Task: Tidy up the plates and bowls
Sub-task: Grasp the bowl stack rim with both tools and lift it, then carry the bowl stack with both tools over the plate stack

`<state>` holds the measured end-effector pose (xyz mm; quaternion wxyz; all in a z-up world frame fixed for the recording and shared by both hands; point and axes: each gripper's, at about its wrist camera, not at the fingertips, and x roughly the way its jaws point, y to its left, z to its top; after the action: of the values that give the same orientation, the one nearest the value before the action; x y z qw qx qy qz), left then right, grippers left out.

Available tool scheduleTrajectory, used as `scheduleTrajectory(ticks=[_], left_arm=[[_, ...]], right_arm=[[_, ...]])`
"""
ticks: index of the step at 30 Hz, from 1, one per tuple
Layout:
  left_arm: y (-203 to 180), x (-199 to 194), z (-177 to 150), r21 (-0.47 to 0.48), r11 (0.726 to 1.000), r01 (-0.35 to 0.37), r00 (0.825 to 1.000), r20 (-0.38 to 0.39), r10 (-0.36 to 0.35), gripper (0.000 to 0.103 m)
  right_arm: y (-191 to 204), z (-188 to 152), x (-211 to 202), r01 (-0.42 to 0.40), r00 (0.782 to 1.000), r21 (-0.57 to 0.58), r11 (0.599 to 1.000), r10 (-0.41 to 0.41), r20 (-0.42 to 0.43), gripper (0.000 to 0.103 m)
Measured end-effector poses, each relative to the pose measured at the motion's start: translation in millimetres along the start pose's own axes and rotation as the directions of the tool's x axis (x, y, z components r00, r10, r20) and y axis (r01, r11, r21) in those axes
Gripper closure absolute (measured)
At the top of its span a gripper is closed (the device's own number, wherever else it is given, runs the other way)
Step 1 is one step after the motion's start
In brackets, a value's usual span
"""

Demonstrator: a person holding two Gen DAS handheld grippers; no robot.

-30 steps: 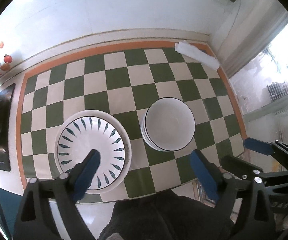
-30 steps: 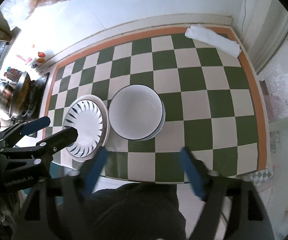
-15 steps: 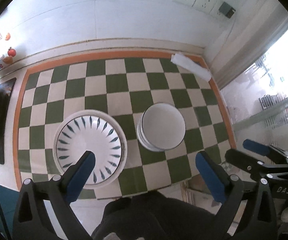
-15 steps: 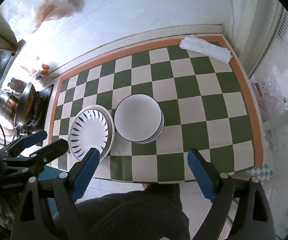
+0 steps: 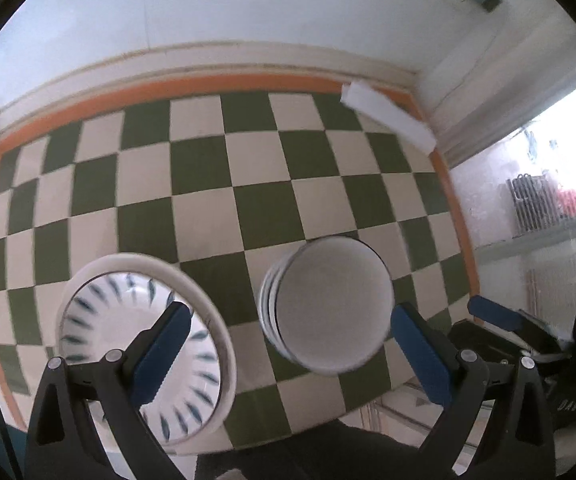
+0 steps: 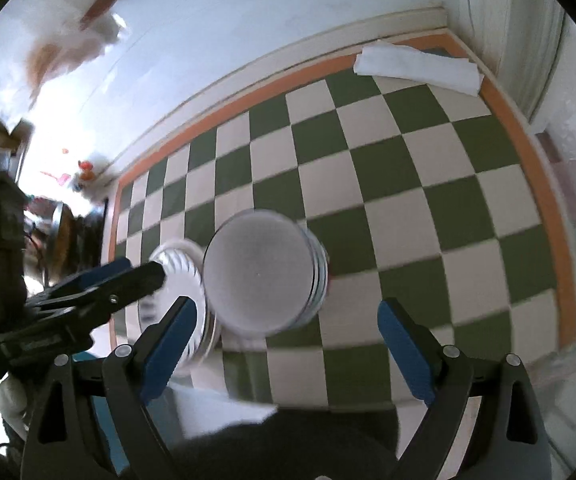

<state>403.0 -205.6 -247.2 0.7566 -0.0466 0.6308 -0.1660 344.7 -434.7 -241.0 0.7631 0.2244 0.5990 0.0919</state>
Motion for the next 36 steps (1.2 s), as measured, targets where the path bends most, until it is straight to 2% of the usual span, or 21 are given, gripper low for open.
scheduleTrajectory(ticks=[4,6,11,13,15,17,18,20,22,24,29,36], left_arm=[[12.2,40.0,23.6,-0.023,0.999,0.031,0.994,-0.107,-0.034,0.0],[15.3,54.7,32.2,-0.025,0.998,0.049,0.987,-0.152,-0.053,0.0],[15.6,93.2,43.6,-0.01,0.998,0.059,0.96,-0.275,-0.059,0.003],[14.6,107.8,43.4,-0.005,0.998,0.069,0.942,-0.328,-0.067,0.004],[13.5,125.1,39.8,-0.006,0.997,0.078,0.917,-0.392,-0.074,0.009],[13.0,136.2,36.5,-0.011,0.996,0.091,0.9,-0.427,-0.087,0.015],[13.5,141.9,34.0,-0.02,0.995,0.1,0.891,-0.442,-0.098,0.022],[13.5,147.6,31.4,-0.043,0.99,0.132,0.881,-0.453,-0.137,0.026],[12.9,150.3,28.9,-0.085,0.98,0.18,0.868,-0.456,-0.199,0.034],[12.1,149.3,28.1,-0.091,0.981,0.173,0.873,-0.446,-0.196,0.035],[8.8,143.6,22.3,-0.083,0.984,0.158,0.899,-0.401,-0.178,0.035],[14.2,135.6,22.3,-0.119,0.982,0.149,0.913,-0.365,-0.183,0.035]], right_arm=[[-19.6,8.3,38.0,-0.051,0.999,0.043,0.998,0.052,-0.007,0.009],[-29.9,9.9,61.5,-0.096,0.994,0.085,0.992,0.101,-0.047,0.009],[-48.5,8.8,104.2,-0.163,0.978,0.168,0.972,0.182,-0.106,0.01],[-54.7,6.9,121.8,-0.183,0.968,0.202,0.962,0.212,-0.137,0.016],[-58.3,5.1,136.2,-0.199,0.958,0.223,0.954,0.238,-0.16,0.024],[-58.9,3.3,147.3,-0.207,0.95,0.231,0.951,0.252,-0.187,0.03],[-58.6,2.6,154.0,-0.22,0.942,0.235,0.947,0.269,-0.201,0.031],[-57.8,0.5,163.6,-0.234,0.931,0.244,0.941,0.289,-0.223,0.036],[-57.4,-1.2,174.8,-0.234,0.921,0.256,0.938,0.298,-0.249,0.046],[-61.4,-2.3,179.0,-0.257,0.916,0.287,0.923,0.327,-0.232,0.047],[-66.3,-2.0,182.8,-0.303,0.904,0.282,0.911,0.368,-0.217,0.051],[-63.7,4.2,178.8,-0.31,0.907,0.251,0.917,0.364,-0.213,0.052]])
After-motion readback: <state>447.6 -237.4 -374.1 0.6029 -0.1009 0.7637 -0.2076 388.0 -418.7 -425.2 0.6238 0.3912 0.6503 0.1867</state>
